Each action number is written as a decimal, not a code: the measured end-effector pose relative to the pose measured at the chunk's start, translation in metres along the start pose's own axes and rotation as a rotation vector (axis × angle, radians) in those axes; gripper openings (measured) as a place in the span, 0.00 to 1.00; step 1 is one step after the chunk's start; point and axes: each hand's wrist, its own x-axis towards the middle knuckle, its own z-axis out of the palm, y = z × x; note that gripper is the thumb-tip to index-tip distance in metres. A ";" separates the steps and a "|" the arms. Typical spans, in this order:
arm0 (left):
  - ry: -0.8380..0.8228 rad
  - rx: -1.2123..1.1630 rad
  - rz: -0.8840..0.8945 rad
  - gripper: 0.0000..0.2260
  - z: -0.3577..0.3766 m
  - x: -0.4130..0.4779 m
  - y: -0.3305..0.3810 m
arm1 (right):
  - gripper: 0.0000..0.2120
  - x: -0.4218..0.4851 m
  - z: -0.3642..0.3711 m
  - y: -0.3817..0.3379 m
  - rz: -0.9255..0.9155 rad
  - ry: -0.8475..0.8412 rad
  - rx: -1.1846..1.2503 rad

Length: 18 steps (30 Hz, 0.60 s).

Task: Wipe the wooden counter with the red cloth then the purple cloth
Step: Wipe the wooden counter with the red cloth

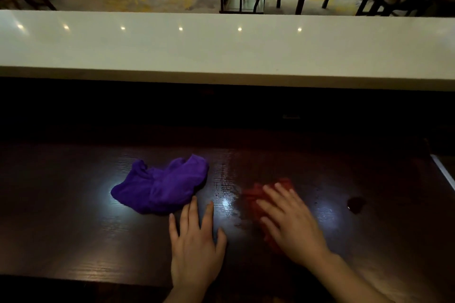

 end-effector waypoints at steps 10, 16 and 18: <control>-0.011 0.075 0.009 0.29 -0.007 0.000 0.006 | 0.20 0.001 0.003 -0.027 0.165 0.070 0.039; -0.041 0.092 0.077 0.27 -0.009 -0.002 0.008 | 0.18 -0.047 -0.012 0.033 0.263 0.119 0.003; -0.055 0.088 0.124 0.27 -0.008 -0.002 0.009 | 0.17 -0.044 -0.017 0.041 0.462 0.140 0.040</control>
